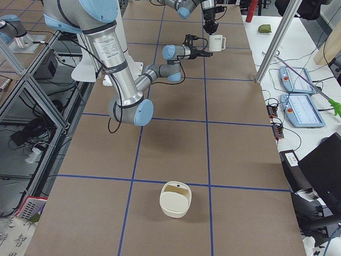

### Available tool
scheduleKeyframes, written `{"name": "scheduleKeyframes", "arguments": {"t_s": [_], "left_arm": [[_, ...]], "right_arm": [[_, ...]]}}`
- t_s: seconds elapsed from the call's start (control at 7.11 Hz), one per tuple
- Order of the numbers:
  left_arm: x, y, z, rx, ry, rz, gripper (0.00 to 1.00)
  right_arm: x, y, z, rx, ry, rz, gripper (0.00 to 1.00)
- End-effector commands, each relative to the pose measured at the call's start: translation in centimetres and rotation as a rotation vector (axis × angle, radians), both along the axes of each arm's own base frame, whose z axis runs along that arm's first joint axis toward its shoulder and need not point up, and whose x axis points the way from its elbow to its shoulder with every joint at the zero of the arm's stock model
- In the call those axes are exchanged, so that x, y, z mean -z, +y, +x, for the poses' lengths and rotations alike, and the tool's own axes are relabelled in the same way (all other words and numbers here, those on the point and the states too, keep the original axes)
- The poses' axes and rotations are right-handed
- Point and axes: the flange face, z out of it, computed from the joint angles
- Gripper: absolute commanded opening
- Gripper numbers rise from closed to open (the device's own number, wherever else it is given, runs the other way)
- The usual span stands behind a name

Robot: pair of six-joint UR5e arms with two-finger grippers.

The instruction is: Left arm hands cup to right arm to dump lemon

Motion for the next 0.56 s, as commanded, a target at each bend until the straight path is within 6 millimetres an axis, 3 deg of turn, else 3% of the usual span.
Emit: {"name": "scheduleKeyframes", "arguments": {"t_s": [0.0,0.42], "left_arm": [[2.1,1.4,2.4,-0.004,-0.002,0.000,0.00],[2.7,2.6,3.6,-0.017,-0.006,0.001,0.00]], "right_arm": [[-0.1,0.4,-0.4,0.006,0.012,0.006,0.99],[0.1,0.3,-0.1,-0.018,0.014,0.013,0.99]]}}
